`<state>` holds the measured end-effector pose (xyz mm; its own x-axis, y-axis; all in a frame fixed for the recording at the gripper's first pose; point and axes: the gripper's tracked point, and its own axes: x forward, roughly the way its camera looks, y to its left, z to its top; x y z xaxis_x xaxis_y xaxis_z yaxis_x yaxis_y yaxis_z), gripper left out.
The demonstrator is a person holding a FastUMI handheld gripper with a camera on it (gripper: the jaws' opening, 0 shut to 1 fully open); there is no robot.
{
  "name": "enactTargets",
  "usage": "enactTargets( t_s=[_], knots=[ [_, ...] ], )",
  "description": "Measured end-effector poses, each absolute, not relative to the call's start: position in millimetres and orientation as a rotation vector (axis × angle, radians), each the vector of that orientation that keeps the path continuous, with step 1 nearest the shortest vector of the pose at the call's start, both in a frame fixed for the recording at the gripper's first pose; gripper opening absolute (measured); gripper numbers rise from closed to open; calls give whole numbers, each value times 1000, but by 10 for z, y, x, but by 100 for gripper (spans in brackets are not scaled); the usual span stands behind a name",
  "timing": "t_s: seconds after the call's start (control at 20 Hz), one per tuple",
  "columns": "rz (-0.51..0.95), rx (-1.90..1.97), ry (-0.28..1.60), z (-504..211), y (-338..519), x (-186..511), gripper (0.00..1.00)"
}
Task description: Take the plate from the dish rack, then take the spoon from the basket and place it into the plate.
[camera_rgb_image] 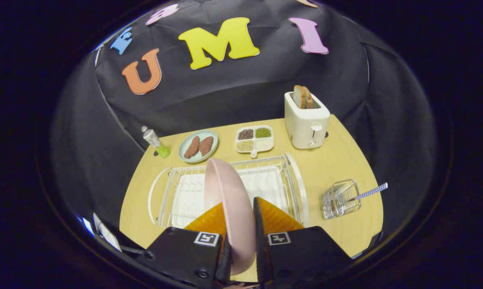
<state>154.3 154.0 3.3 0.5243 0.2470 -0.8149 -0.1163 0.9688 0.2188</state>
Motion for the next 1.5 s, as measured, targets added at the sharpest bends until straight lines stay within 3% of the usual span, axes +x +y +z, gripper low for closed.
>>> enactTargets(
  t_s=[0.55, 1.15, 1.5],
  knots=[
    [310, 430, 1099, -1126, 1182, 421, 30],
    [328, 717, 1165, -1725, 1189, 445, 33],
    [332, 744, 1154, -1791, 1063, 476, 45]
  ],
)
